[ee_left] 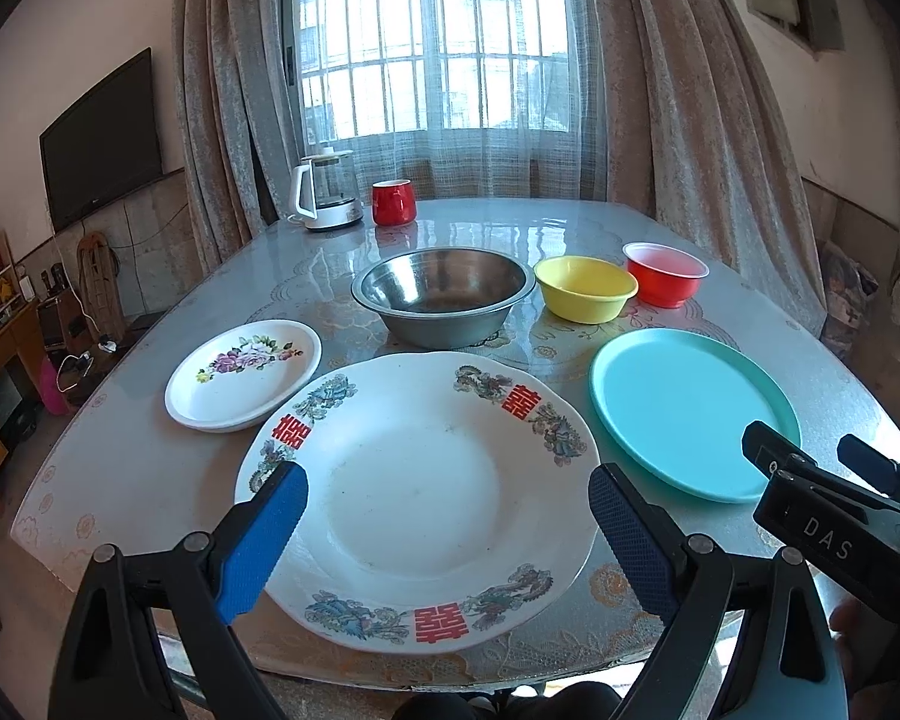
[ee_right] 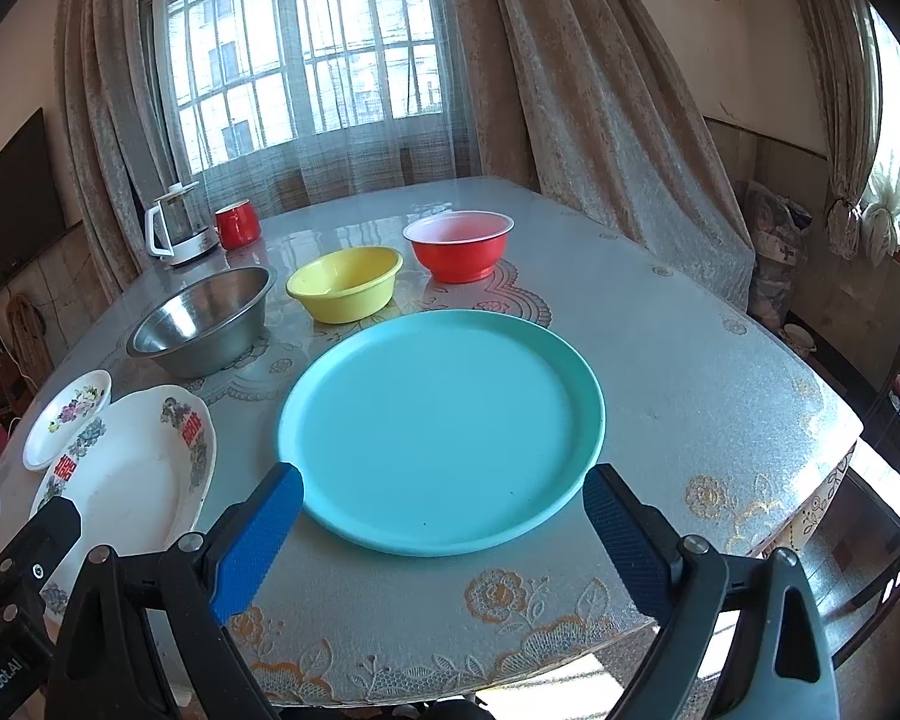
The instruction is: Organize plates and bowls
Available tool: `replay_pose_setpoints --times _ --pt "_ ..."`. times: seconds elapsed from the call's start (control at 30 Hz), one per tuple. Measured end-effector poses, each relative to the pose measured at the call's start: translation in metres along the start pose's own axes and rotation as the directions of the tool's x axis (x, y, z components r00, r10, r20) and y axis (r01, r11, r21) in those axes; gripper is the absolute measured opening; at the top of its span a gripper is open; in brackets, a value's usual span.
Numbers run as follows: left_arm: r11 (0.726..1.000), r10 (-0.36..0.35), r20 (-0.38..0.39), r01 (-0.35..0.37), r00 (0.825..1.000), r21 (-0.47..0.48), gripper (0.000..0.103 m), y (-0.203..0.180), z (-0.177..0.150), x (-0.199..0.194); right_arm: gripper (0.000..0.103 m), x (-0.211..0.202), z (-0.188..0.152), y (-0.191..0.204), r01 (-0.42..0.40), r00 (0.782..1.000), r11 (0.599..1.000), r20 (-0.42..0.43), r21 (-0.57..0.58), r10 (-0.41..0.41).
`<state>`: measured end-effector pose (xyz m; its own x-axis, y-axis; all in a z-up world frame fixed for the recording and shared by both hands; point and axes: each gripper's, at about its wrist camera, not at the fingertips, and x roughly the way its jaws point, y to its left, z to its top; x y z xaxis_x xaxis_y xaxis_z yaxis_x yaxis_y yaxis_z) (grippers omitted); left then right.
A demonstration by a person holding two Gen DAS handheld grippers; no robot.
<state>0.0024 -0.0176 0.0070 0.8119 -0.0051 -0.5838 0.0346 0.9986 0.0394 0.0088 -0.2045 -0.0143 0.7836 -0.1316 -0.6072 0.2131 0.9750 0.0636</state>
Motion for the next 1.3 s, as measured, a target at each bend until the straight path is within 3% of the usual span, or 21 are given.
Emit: replay_pose_setpoints --times 0.1,0.2,0.3,0.43,0.5,0.57,0.73,1.0,1.2,1.3 --pt "1.0 -0.006 -0.006 0.006 1.0 0.013 0.095 -0.003 0.001 0.002 0.096 0.003 0.001 -0.004 -0.011 1.0 1.0 -0.01 0.01 0.011" --pt "0.999 -0.026 -0.017 0.026 1.0 0.029 0.095 -0.005 0.007 0.006 0.094 0.006 0.005 -0.014 -0.082 0.996 0.996 -0.029 0.025 0.082" --pt "0.998 -0.048 -0.005 0.048 0.999 0.034 0.093 -0.005 0.022 0.009 0.084 0.013 0.011 -0.034 -0.15 0.986 0.985 -0.055 0.085 0.155" --pt "0.986 -0.135 -0.039 0.138 0.99 0.088 0.071 -0.013 0.042 0.021 0.07 0.023 0.017 -0.06 -0.166 0.98 0.974 -0.088 0.154 0.181" --pt "0.974 -0.194 -0.085 0.202 0.977 0.101 0.051 -0.019 0.051 0.033 0.064 0.031 0.018 -0.072 -0.157 0.978 0.972 -0.108 0.175 0.177" --pt "0.964 -0.227 -0.13 0.242 0.965 0.113 0.041 -0.027 0.057 0.045 0.054 0.038 0.019 -0.081 -0.135 0.979 0.973 -0.126 0.187 0.16" --pt "0.95 -0.217 -0.213 0.256 0.953 0.178 0.02 -0.053 0.069 0.077 0.042 0.056 0.021 -0.098 -0.099 0.978 0.974 -0.162 0.206 0.133" --pt "0.933 -0.235 -0.351 0.311 0.907 0.18 0.016 -0.085 0.082 0.132 0.042 0.075 0.022 -0.111 -0.092 0.974 0.972 -0.186 0.215 0.133" --pt "0.917 -0.22 -0.399 0.328 0.89 0.226 0.015 -0.101 0.08 0.158 0.042 0.078 0.024 -0.106 -0.102 0.974 0.982 -0.182 0.16 0.131" --pt "0.911 -0.198 -0.421 0.324 0.885 0.254 0.009 -0.106 0.078 0.169 0.038 0.08 0.024 -0.103 -0.108 0.974 0.985 -0.184 0.132 0.132"
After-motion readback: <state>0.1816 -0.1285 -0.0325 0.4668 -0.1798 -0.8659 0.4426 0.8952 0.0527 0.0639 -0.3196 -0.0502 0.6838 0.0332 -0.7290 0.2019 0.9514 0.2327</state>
